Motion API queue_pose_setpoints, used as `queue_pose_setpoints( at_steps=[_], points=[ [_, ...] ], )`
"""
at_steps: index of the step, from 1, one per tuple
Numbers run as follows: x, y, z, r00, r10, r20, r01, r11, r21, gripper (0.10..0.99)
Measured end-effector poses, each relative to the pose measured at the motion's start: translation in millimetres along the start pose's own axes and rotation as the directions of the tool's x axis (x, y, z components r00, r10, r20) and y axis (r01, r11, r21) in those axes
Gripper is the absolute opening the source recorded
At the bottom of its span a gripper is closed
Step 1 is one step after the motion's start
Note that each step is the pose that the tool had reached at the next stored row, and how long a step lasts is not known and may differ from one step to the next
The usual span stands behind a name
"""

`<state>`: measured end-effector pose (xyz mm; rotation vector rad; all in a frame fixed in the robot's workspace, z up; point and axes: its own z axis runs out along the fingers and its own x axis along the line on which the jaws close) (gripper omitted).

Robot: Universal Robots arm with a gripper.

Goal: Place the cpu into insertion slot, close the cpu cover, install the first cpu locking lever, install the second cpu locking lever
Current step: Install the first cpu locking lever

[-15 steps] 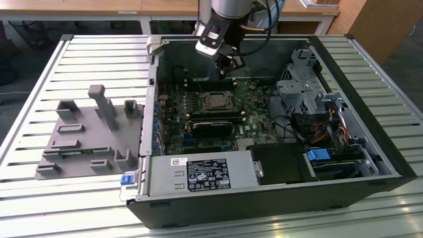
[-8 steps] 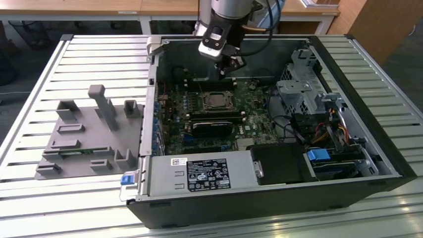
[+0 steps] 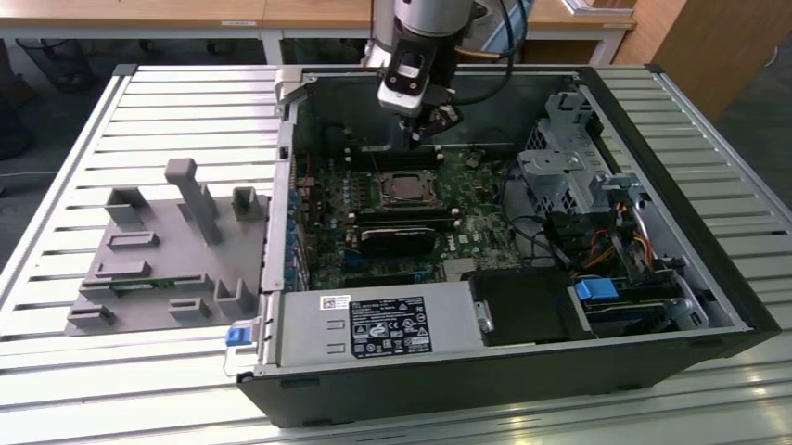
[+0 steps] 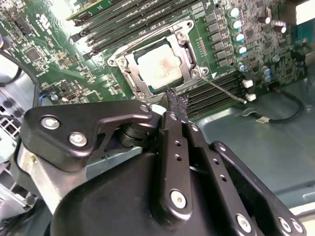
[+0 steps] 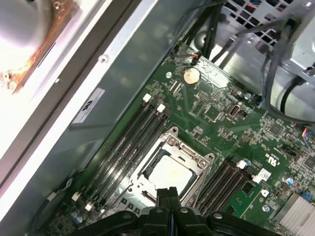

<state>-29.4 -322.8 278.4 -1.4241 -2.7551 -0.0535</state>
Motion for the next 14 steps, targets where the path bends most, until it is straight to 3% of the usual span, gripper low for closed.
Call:
queue_pose_setpoints(
  at_steps=[4, 7, 10, 14],
  points=[
    [0.3, -0.5, 0.8, 0.9982, -0.06, -0.0008, 0.06, 0.9982, 0.003, 0.118],
    [0.3, -0.5, 1.4, 0.9936, -0.113, -0.0017, 0.113, 0.9935, 0.006, 0.118],
    [0.3, -0.5, 2.1, 0.986, -0.167, -0.0027, 0.167, 0.986, 0.008, 0.118],
    [0.2, -0.6, 2.5, 0.9711, -0.239, -0.0043, 0.239, 0.971, 0.012, 0.118]
  ],
)
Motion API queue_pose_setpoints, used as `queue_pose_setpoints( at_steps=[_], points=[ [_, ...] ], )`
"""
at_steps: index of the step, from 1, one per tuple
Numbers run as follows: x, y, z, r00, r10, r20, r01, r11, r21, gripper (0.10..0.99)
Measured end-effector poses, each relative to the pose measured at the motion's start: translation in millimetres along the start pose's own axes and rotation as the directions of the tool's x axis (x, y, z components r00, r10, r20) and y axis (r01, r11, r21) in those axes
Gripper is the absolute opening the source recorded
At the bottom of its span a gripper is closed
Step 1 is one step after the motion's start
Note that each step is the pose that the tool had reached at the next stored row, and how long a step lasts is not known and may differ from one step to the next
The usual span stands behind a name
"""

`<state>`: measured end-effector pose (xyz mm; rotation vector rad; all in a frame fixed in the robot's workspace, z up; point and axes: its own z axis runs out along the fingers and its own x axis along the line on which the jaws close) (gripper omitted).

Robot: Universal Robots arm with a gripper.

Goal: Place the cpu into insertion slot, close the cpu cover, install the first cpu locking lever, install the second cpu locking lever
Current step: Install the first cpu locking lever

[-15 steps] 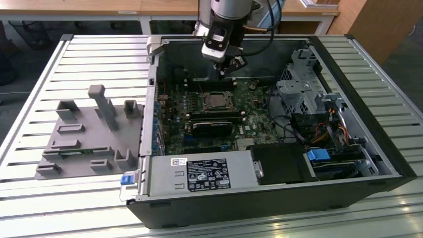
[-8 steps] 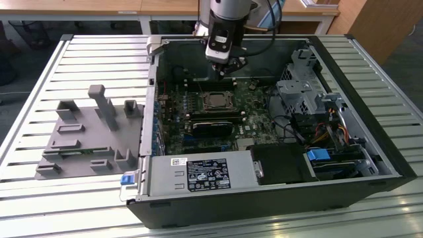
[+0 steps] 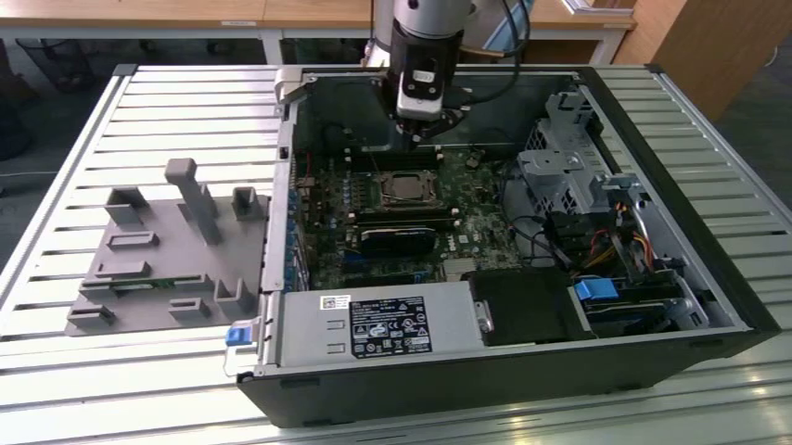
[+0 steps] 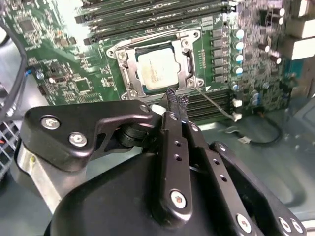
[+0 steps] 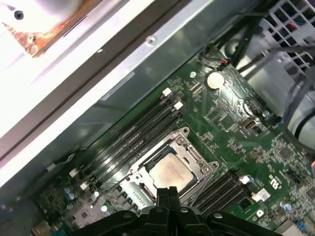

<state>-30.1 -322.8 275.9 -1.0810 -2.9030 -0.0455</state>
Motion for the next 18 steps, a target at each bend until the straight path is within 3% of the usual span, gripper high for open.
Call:
queue_pose_setpoints(
  at_steps=[4, 8, 12, 18],
  points=[
    [-0.1, 0.1, 0.1, 0.9978, -0.067, -0.001, 0.067, 0.9977, 0.003, 0.118],
    [-0.1, 0.1, 0.2, 0.9913, -0.132, -0.0021, 0.132, 0.9913, 0.006, 0.118],
    [-0.2, 0.1, 0.3, 0.9789, -0.204, -0.0035, 0.204, 0.9789, 0.01, 0.118],
    [-0.2, 0.1, 0.6, 0.9541, -0.3, -0.0029, 0.3, 0.954, 0.013, 0.118]
  ],
)
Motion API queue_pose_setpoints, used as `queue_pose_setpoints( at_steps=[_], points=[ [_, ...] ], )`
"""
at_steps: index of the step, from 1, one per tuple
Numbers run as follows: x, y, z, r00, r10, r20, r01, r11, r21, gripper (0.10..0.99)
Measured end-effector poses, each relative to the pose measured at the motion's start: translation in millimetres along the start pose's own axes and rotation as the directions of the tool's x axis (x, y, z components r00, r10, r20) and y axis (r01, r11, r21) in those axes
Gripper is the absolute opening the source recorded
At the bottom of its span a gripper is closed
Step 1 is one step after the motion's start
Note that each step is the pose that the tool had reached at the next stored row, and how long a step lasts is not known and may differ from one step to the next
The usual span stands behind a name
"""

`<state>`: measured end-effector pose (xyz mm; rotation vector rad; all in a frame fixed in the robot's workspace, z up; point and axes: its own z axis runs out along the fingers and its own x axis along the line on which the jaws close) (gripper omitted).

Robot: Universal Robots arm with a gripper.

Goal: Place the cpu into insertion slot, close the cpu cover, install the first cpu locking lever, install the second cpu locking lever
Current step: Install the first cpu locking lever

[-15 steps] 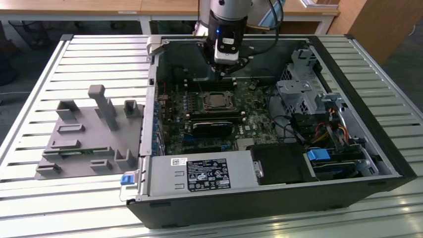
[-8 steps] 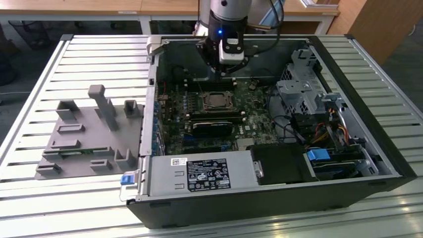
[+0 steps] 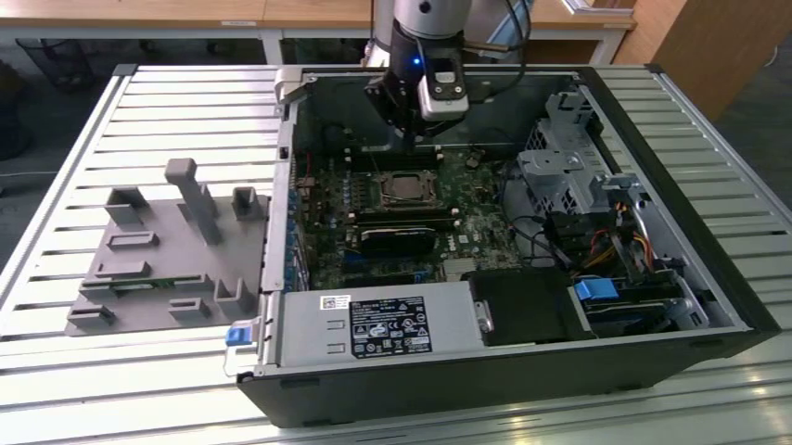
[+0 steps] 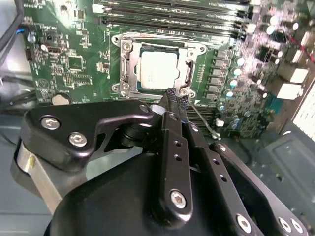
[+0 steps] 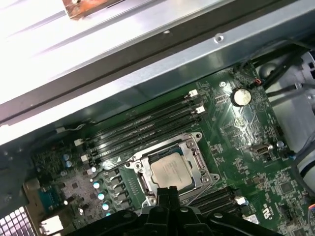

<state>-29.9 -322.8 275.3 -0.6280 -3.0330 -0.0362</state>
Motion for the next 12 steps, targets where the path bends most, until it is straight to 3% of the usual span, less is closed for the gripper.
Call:
queue_pose_setpoints(
  at_steps=[3, 4, 7, 8, 12],
  points=[
    [0.0, 0.0, 0.2, 0.9994, -0.034, 0.0046, 0.034, 0.9994, -0.001, 0.118],
    [0.2, -0.1, 0.3, 0.9993, -0.037, 0.0104, 0.037, 0.9993, -0.004, 0.118],
    [1.8, -0.8, 0.8, 0.9984, -0.039, 0.04, 0.04, 0.999, -0.021, 0.118],
    [1.9, -0.9, 1.1, 0.9981, -0.043, 0.0433, 0.044, 0.9987, -0.025, 0.118],
    [1.9, -0.9, 2.0, 0.9932, -0.109, 0.0408, 0.11, 0.9935, -0.026, 0.118]
  ],
)
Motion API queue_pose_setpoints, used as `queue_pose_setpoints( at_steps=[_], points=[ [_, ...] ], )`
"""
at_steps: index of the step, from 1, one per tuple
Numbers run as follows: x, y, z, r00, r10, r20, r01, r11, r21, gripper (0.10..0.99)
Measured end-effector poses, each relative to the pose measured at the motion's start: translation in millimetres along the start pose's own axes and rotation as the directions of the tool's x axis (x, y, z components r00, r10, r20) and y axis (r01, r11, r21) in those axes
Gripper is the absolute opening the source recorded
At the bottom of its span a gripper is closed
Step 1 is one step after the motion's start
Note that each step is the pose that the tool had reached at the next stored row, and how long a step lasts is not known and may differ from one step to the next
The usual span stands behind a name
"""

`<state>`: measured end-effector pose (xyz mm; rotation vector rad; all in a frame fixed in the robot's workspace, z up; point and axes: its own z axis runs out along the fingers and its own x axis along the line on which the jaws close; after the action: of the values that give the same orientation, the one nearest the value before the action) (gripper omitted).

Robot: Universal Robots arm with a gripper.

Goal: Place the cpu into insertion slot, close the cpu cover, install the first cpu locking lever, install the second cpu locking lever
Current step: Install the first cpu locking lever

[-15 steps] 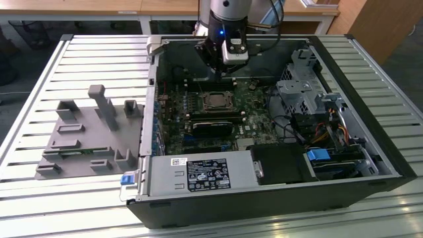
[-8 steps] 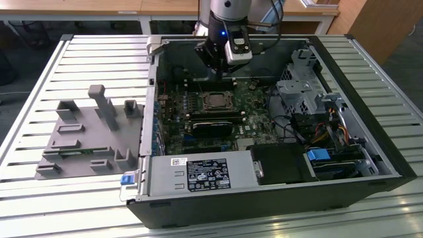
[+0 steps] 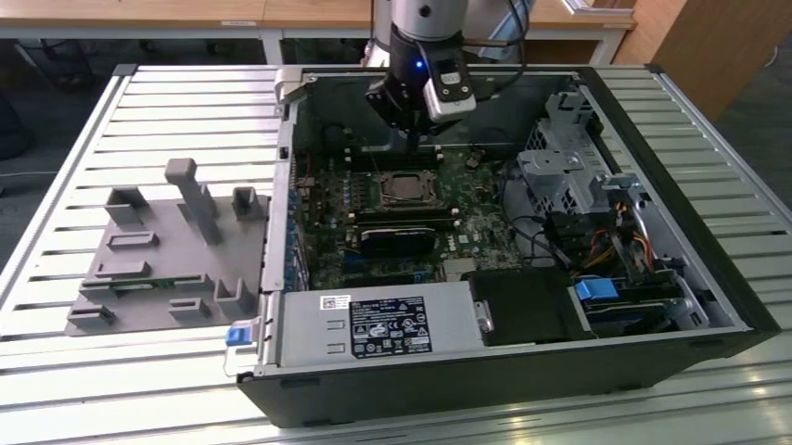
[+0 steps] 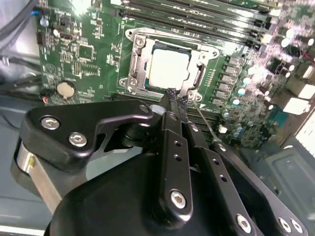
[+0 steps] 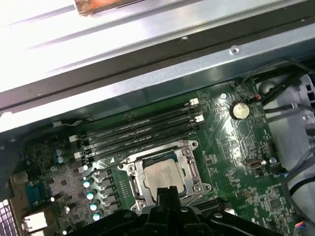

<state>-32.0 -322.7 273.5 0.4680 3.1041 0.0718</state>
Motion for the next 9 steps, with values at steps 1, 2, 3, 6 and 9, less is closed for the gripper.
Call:
queue_pose_setpoints(
  at_steps=[1, 2, 3, 6, 9],
  points=[
    [0.0, 0.0, 0.3, 0.9998, -0.018, -0.0009, 0.018, 0.9998, 0.0, 0.118],
    [0.0, 0.0, 0.7, 0.9993, -0.037, -0.0017, 0.037, 0.9993, 0.0, 0.118],
    [0.0, 0.0, 1.1, 0.9986, -0.054, -0.0026, 0.054, 0.9986, 0.0, 0.118],
    [0.0, -0.1, 2.3, 0.994, -0.109, -0.0051, 0.109, 0.994, 0.0, 0.118],
    [0.0, -0.2, 3.6, 0.9866, -0.163, -0.0076, 0.163, 0.9866, 0.0, 0.118]
  ],
)
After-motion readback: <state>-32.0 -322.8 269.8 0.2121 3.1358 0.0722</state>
